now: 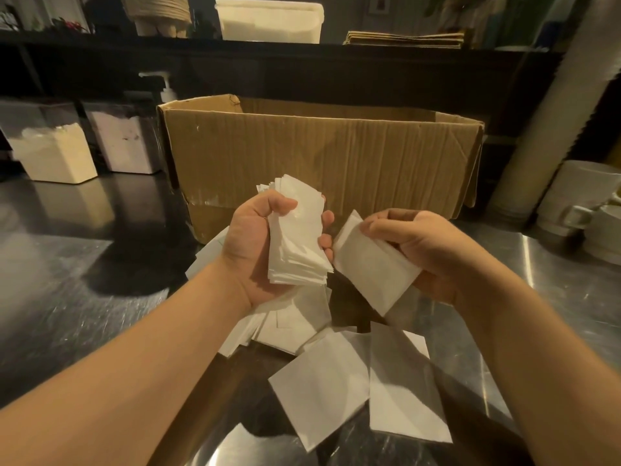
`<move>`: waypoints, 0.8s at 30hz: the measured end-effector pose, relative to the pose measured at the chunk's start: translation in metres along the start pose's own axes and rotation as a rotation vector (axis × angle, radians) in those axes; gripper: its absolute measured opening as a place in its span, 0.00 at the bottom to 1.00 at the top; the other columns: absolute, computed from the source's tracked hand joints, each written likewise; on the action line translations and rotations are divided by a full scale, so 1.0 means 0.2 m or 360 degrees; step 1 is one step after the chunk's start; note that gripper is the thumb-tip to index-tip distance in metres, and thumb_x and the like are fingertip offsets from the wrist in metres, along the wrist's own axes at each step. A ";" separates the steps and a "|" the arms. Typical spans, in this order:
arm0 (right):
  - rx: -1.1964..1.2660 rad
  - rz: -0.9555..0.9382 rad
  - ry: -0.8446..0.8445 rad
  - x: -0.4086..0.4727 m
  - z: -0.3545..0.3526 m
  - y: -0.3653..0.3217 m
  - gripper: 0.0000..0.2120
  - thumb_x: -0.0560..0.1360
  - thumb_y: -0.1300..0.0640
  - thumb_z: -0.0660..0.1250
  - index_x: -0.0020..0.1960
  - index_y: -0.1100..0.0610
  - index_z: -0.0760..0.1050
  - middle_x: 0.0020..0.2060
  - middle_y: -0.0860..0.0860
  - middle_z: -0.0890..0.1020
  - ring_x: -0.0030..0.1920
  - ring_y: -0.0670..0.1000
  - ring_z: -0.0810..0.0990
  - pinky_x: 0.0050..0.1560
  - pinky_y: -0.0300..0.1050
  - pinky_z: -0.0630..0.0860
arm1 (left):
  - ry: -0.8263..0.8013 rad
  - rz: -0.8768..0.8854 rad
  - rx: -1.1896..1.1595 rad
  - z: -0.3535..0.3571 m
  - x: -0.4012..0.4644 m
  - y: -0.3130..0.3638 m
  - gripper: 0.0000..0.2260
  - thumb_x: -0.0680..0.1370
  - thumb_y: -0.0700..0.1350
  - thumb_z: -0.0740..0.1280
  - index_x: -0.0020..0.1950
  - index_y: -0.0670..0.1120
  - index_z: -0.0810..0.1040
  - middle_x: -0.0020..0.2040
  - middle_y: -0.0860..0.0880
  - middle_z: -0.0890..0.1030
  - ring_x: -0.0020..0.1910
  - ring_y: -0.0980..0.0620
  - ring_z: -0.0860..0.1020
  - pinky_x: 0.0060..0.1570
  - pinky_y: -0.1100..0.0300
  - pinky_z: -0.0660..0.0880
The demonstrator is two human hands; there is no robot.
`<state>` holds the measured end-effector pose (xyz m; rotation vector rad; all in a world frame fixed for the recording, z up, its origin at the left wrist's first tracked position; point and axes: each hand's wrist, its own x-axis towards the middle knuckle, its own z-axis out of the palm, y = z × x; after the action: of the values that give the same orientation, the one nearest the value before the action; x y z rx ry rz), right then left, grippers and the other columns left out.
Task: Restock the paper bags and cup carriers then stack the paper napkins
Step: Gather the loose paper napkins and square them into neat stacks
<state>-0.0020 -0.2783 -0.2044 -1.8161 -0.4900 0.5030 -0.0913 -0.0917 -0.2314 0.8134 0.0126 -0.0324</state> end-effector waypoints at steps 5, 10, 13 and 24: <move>0.0373 -0.0034 -0.0096 0.00 -0.01 -0.01 0.03 0.80 0.62 0.68 0.49 0.60 0.80 0.38 0.57 0.83 0.35 0.53 0.82 0.38 0.49 0.81 | 0.0062 0.0089 0.0020 0.03 -0.01 0.00 0.17 0.73 0.50 0.64 0.59 0.44 0.77 0.47 0.45 0.78 0.39 0.47 0.75 0.45 0.53 0.74; -0.0018 0.0184 -0.0137 0.02 0.03 0.02 0.14 0.81 0.49 0.68 0.55 0.60 0.80 0.42 0.58 0.87 0.41 0.59 0.88 0.45 0.58 0.85 | 0.0040 0.0091 0.0003 0.02 0.00 0.00 0.17 0.74 0.49 0.63 0.60 0.44 0.74 0.47 0.45 0.77 0.39 0.48 0.74 0.45 0.53 0.72; -0.0410 0.0319 -0.0070 0.03 0.06 0.04 0.21 0.78 0.38 0.68 0.55 0.56 0.80 0.39 0.54 0.88 0.38 0.56 0.88 0.41 0.53 0.86 | 0.0070 0.0071 0.0016 0.02 0.00 -0.01 0.17 0.74 0.49 0.63 0.60 0.43 0.75 0.47 0.45 0.77 0.39 0.47 0.73 0.46 0.52 0.72; -0.1083 -0.0037 -0.0530 -0.05 0.15 0.03 0.57 0.48 0.20 0.73 0.69 0.47 0.64 0.59 0.43 0.73 0.55 0.46 0.78 0.50 0.39 0.81 | 0.0060 0.0021 0.0003 0.02 0.00 -0.01 0.18 0.74 0.50 0.63 0.60 0.42 0.76 0.47 0.45 0.78 0.40 0.48 0.74 0.46 0.53 0.71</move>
<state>-0.0269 -0.2619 -0.2179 -2.3773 -1.0003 0.6813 -0.0918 -0.0957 -0.2292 0.8156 0.0429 -0.0049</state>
